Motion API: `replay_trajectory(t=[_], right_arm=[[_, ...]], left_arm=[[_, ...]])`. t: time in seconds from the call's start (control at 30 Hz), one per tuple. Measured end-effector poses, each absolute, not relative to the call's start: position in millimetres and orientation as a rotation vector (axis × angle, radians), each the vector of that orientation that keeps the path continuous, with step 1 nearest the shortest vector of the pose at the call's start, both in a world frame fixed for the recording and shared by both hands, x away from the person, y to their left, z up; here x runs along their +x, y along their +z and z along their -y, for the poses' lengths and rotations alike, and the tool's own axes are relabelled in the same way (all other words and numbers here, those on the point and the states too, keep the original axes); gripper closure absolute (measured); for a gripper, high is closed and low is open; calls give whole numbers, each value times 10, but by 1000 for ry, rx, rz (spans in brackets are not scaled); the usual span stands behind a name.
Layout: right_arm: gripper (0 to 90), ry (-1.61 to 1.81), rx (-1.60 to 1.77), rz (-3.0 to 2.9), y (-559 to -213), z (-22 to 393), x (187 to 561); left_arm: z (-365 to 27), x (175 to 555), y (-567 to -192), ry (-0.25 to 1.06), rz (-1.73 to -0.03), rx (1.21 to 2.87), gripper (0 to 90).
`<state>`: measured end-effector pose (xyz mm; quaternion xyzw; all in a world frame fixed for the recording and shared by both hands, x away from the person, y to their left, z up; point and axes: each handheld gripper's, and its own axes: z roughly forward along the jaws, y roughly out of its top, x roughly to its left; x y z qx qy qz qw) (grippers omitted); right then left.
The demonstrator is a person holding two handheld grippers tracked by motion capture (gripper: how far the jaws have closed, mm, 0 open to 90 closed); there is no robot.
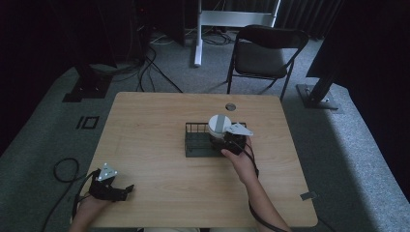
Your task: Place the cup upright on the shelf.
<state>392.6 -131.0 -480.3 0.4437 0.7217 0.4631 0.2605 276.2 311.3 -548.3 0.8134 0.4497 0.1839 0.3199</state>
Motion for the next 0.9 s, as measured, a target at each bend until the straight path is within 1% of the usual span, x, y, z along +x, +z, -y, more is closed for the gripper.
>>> replay_trajectory(t=[0.9], right_arm=[[128, 1318, 1137, -1971, -4734, 1552, 3679]], left_arm=[[-3113, 2762, -5483, 483, -1182, 2138, 5]])
